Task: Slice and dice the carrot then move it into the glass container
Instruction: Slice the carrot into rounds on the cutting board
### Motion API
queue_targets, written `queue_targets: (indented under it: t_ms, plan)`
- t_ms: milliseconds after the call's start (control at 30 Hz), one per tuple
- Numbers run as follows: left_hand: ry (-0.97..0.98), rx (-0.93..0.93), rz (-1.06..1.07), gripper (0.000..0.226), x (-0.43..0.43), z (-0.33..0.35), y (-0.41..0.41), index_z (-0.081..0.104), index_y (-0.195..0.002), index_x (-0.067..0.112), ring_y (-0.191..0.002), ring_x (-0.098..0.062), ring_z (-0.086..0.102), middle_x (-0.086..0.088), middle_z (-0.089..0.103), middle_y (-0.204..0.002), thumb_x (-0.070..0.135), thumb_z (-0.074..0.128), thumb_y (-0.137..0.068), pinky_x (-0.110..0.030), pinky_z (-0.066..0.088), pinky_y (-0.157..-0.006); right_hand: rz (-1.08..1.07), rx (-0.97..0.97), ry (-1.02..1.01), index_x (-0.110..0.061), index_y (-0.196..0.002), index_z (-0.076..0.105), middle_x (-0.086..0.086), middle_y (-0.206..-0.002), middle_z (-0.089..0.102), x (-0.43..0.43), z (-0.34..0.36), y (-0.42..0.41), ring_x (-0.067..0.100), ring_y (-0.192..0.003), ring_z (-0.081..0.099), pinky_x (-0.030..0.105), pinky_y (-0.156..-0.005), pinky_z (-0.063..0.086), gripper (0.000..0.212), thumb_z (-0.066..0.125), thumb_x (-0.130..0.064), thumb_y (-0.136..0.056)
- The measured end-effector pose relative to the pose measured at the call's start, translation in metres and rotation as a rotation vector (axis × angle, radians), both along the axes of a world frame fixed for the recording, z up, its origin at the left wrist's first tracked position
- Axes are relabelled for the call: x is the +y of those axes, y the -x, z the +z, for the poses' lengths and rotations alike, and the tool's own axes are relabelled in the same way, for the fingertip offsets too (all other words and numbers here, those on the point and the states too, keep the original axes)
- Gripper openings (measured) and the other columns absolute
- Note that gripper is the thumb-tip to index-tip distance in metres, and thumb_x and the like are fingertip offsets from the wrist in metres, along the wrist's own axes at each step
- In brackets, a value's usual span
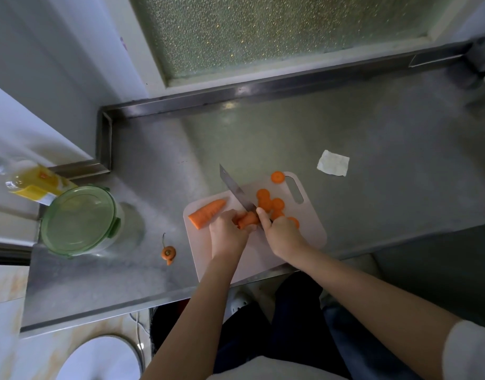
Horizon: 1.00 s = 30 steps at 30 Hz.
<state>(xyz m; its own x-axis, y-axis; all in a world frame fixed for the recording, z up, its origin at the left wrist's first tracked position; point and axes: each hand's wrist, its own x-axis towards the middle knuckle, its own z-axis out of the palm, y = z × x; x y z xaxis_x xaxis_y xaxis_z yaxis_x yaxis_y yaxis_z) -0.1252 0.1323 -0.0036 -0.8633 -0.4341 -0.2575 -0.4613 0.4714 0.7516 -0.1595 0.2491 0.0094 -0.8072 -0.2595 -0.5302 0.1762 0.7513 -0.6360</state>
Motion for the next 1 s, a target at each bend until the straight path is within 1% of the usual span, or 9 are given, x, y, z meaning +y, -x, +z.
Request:
queue_targets:
  t_ms: [33, 100, 167, 200, 233, 267, 300, 367, 1000]
  plan:
    - [-0.002, -0.002, 0.007, 0.019, 0.000, 0.000, 0.000, 0.059, -0.073, 0.021, -0.065, 0.000, 0.050, 0.015, 0.053, -0.067, 0.019, 0.078, -0.075, -0.007, 0.039, -0.055, -0.038, -0.036, 0.012, -0.008, -0.105, 0.061, 0.010, -0.079, 0.056, -0.001, 0.002, 0.001, 0.024, -0.075, 0.058, 0.039, -0.072, 0.050, 0.048, 0.025, -0.039, -0.103]
    - [-0.021, -0.001, 0.024, 0.020, 0.001, -0.001, 0.000, 0.058, -0.074, 0.022, -0.066, 0.000, 0.050, 0.015, 0.053, -0.069, 0.018, 0.077, -0.075, -0.006, 0.040, -0.056, -0.169, -0.111, 0.048, -0.009, -0.140, 0.040, 0.017, -0.096, 0.055, 0.000, 0.001, 0.005, 0.029, -0.090, 0.059, 0.040, -0.079, 0.049, 0.046, 0.023, -0.033, -0.105]
    - [-0.045, -0.006, 0.043, 0.020, 0.001, -0.002, -0.001, 0.058, -0.077, 0.022, -0.069, -0.002, 0.051, 0.013, 0.055, -0.073, 0.018, 0.078, -0.075, -0.007, 0.039, -0.061, -0.153, -0.148, 0.003, -0.010, -0.152, 0.011, 0.021, -0.108, 0.054, 0.004, -0.001, 0.011, 0.031, -0.099, 0.058, 0.039, -0.083, 0.047, 0.050, 0.022, -0.024, -0.105]
    - [-0.054, -0.007, 0.049, 0.020, 0.001, -0.003, -0.001, 0.059, -0.078, 0.021, -0.071, -0.003, 0.052, 0.011, 0.056, -0.075, 0.018, 0.078, -0.075, -0.009, 0.039, -0.063, -0.114, -0.147, -0.034, -0.012, -0.151, 0.012, 0.021, -0.110, 0.054, 0.005, -0.001, 0.013, 0.031, -0.099, 0.057, 0.038, -0.083, 0.045, 0.050, 0.024, -0.025, -0.105]
    - [-0.060, -0.005, 0.055, 0.019, 0.001, -0.004, -0.001, 0.059, -0.079, 0.021, -0.072, -0.005, 0.053, 0.009, 0.057, -0.077, 0.018, 0.078, -0.074, -0.011, 0.040, -0.064, -0.111, -0.156, -0.027, -0.015, -0.144, 0.032, 0.020, -0.102, 0.056, 0.006, -0.002, 0.014, 0.031, -0.093, 0.056, 0.038, -0.082, 0.044, 0.043, 0.025, -0.030, -0.104]
    - [-0.061, -0.004, 0.058, 0.019, 0.002, -0.005, -0.001, 0.060, -0.080, 0.020, -0.074, -0.007, 0.054, 0.008, 0.058, -0.078, 0.018, 0.078, -0.074, -0.014, 0.042, -0.066, -0.087, -0.144, 0.011, -0.019, -0.116, 0.056, 0.016, -0.086, 0.055, 0.007, 0.000, 0.015, 0.029, -0.084, 0.054, 0.037, -0.078, 0.044, 0.040, 0.024, -0.039, -0.103]
    - [-0.063, -0.005, 0.061, 0.019, 0.002, -0.006, -0.001, 0.061, -0.080, 0.020, -0.076, -0.010, 0.056, 0.007, 0.060, -0.080, 0.018, 0.079, -0.074, -0.017, 0.045, -0.068, -0.047, -0.130, 0.027, -0.025, -0.081, 0.057, 0.010, -0.071, 0.050, 0.007, 0.001, 0.015, 0.027, -0.073, 0.051, 0.034, -0.070, 0.042, 0.046, 0.022, -0.047, -0.101]
    - [-0.074, -0.006, 0.072, 0.019, 0.001, -0.008, -0.001, 0.064, -0.083, 0.017, -0.079, -0.014, 0.059, 0.005, 0.062, -0.081, 0.018, 0.080, -0.072, -0.023, 0.049, -0.072, -0.105, -0.075, 0.081, -0.019, -0.055, 0.041, 0.004, -0.056, 0.044, 0.006, -0.003, 0.016, 0.023, -0.058, 0.045, 0.031, -0.058, 0.036, 0.061, 0.022, -0.058, -0.097]
    - [-0.045, 0.004, 0.093, 0.027, 0.002, -0.002, -0.001, 0.070, -0.095, 0.005, -0.079, -0.014, 0.055, 0.001, 0.062, -0.084, 0.013, 0.079, -0.071, -0.015, 0.037, -0.070, -0.161, -0.073, 0.089, -0.018, -0.049, 0.037, 0.001, -0.052, 0.038, 0.013, 0.004, 0.013, 0.016, -0.049, 0.034, 0.025, -0.047, 0.023, 0.064, 0.027, -0.062, -0.095]
